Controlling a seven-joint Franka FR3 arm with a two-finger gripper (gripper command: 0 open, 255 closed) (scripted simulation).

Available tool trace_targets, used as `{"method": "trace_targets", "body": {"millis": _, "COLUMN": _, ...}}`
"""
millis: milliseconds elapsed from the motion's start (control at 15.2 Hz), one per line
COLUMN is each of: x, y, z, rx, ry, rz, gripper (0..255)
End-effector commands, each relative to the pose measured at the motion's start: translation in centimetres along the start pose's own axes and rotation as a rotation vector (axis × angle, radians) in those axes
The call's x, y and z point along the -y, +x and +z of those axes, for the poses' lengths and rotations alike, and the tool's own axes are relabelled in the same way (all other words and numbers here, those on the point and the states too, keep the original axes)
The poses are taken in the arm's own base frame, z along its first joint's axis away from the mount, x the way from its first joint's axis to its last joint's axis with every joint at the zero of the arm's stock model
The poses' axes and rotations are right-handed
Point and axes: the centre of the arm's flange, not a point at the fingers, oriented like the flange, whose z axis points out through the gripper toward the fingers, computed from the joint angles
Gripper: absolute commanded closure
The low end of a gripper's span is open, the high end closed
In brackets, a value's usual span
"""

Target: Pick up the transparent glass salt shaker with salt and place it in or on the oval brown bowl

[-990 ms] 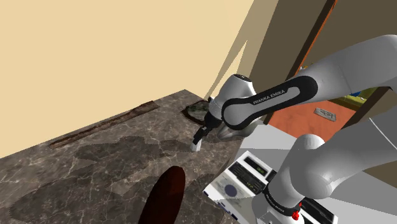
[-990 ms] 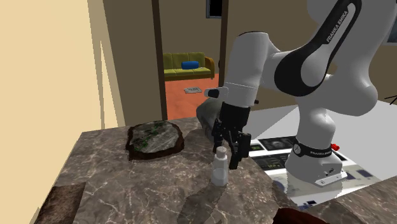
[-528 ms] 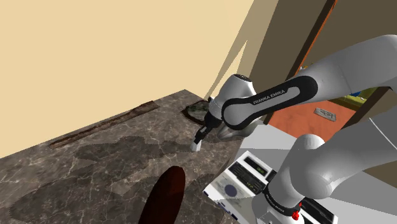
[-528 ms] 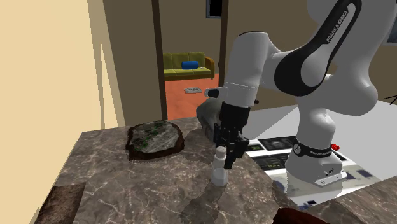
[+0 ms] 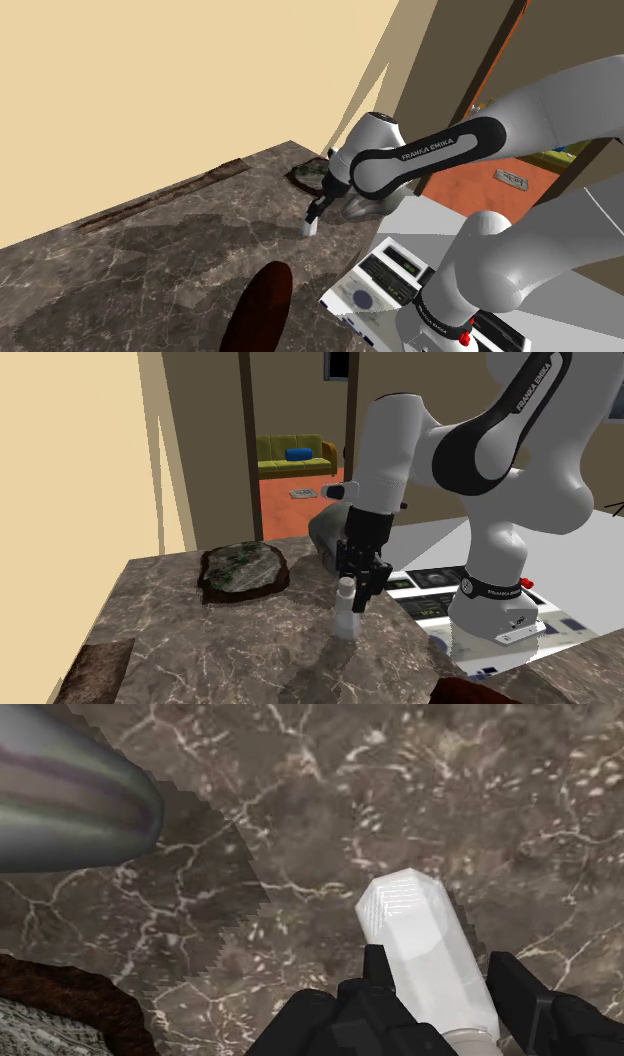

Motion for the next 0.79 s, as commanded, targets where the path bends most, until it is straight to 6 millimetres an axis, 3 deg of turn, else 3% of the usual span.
{"method": "trace_targets", "body": {"millis": 0, "x": 0.2, "y": 0.2, "z": -0.9, "rx": 0.001, "ry": 0.0, "rz": 0.0, "gripper": 255}}
{"method": "trace_targets", "body": {"millis": 726, "x": 0.9, "y": 1.6, "z": -6.5, "rx": 0.001, "ry": 0.0, "rz": 0.0, "gripper": 255}}
